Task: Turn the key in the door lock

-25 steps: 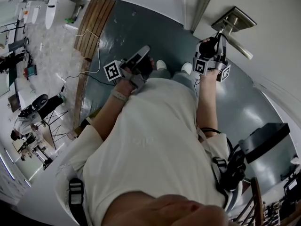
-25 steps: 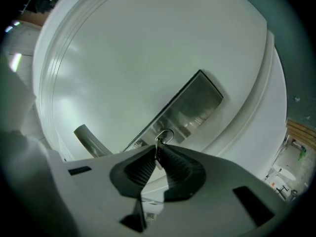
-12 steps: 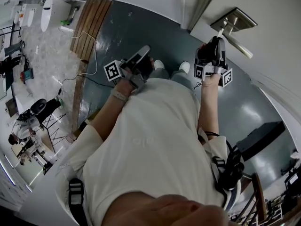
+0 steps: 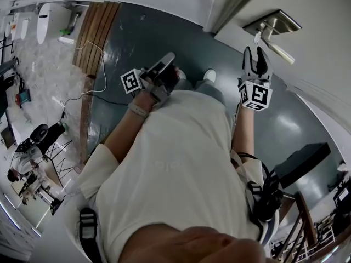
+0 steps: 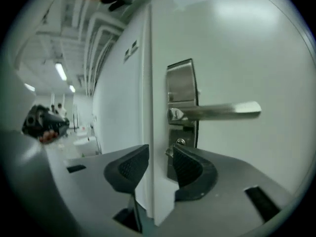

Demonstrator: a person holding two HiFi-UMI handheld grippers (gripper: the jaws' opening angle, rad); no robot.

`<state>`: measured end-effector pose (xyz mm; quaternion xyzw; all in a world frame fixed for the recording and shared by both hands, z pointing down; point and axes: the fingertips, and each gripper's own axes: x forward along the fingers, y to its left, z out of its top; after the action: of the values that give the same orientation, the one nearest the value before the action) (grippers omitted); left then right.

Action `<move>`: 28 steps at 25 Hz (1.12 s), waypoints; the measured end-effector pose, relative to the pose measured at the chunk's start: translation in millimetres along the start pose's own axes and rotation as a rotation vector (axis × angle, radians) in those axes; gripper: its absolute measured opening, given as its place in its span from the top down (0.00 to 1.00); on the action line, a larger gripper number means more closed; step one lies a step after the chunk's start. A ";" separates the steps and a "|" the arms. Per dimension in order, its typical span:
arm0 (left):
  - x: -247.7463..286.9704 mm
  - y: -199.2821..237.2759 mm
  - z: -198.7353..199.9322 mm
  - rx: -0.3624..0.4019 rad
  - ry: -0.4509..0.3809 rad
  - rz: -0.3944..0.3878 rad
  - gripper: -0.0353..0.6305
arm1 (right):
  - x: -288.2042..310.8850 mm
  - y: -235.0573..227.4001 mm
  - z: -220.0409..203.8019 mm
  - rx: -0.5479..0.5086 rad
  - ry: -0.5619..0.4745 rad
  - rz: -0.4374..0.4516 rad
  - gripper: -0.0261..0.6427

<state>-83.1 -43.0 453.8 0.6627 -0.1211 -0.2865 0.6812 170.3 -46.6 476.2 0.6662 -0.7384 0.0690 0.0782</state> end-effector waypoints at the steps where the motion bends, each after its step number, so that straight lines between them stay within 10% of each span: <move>1: 0.0 -1.4 0.5 0.000 0.004 -0.005 0.93 | 1.9 -0.7 3.0 -0.109 0.027 -0.029 0.75; 9: -8.1 -0.9 22.1 -0.002 -0.015 -0.025 0.93 | 31.4 0.0 -25.9 -0.807 0.290 -0.193 0.72; 28: -45.3 -26.8 57.0 -0.002 -0.054 -0.058 0.93 | 48.5 -22.4 -7.7 -0.847 0.309 -0.443 0.84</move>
<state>-156.8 -64.4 442.7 0.6571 -0.1201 -0.3240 0.6699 187.9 -94.5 493.7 0.6988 -0.5221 -0.1570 0.4630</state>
